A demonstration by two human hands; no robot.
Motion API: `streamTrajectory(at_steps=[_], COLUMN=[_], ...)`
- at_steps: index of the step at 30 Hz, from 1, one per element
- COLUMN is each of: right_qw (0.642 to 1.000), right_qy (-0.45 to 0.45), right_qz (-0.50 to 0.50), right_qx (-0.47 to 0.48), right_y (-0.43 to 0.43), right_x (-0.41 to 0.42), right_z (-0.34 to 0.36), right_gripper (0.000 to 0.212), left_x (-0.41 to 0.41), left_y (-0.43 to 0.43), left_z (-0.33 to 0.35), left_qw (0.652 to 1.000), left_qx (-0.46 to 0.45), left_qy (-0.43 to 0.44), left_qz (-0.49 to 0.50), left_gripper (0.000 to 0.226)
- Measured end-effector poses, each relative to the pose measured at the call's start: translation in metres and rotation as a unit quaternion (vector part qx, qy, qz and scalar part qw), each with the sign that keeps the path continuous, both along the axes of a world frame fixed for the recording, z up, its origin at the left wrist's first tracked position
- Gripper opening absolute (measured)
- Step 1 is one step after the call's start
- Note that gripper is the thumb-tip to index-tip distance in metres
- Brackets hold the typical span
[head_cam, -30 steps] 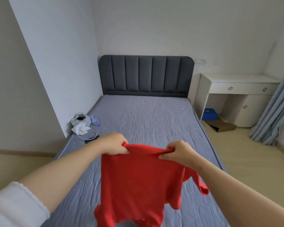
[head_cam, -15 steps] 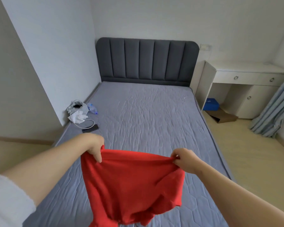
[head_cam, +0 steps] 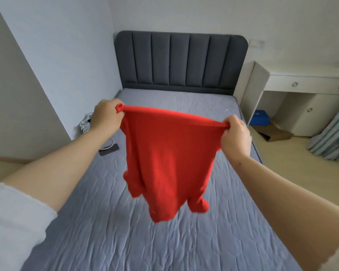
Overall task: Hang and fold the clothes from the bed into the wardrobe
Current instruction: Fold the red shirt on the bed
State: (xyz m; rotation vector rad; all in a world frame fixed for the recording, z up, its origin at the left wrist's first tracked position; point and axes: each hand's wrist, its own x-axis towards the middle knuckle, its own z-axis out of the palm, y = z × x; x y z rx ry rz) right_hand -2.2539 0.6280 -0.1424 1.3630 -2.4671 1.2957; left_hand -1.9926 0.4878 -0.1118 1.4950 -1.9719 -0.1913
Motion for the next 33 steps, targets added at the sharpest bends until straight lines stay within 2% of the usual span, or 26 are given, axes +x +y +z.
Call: streamTrajectory(at_steps=[3, 7, 12, 16, 19, 22, 26, 29, 33], right_qw=[0.998, 0.998, 0.996, 0.985, 0.966, 0.94, 0.886, 0.857, 0.8], right_qy=[0.013, -0.001, -0.016, -0.022, -0.036, -0.047, -0.024, -0.001, 0.046], right_qz=[0.004, 0.035, 0.074, 0.08, 0.085, 0.093, 0.148, 0.184, 0.234], right_qx=[-0.06, -0.053, 0.036, 0.15, 0.24, 0.324, 0.439, 0.481, 0.55], right_y=[0.0, 0.015, 0.049, 0.084, 0.115, 0.147, 0.186, 0.213, 0.233], right_x=[0.0, 0.005, 0.013, 0.025, 0.039, 0.057, 0.073, 0.082, 0.089], right_z=[0.017, 0.007, -0.058, -0.149, -0.222, -0.289, -0.363, -0.403, -0.443], right_gripper=[0.034, 0.035, 0.03, 0.025, 0.03, 0.032, 0.033, 0.035, 0.037], left_x=[0.005, 0.015, 0.035, 0.047, 0.058, 0.073, 0.093, 0.098, 0.094], left_y=[0.005, 0.02, 0.052, 0.09, 0.122, 0.155, 0.2, 0.221, 0.242], left_z=[0.018, 0.004, -0.074, -0.169, -0.245, -0.32, -0.399, -0.437, -0.473], left_qw=[1.0, 0.999, 0.99, 0.966, 0.937, 0.891, 0.833, 0.814, 0.802], left_qx=[-0.027, -0.002, 0.079, 0.187, 0.266, 0.345, 0.413, 0.443, 0.444], left_qy=[0.01, -0.019, -0.09, -0.148, -0.194, -0.261, -0.329, -0.342, -0.368], left_qz=[-0.012, -0.027, -0.076, -0.1, -0.116, -0.138, -0.167, -0.158, -0.157], left_gripper=[0.02, 0.015, 0.018, 0.029, 0.033, 0.035, 0.033, 0.031, 0.03])
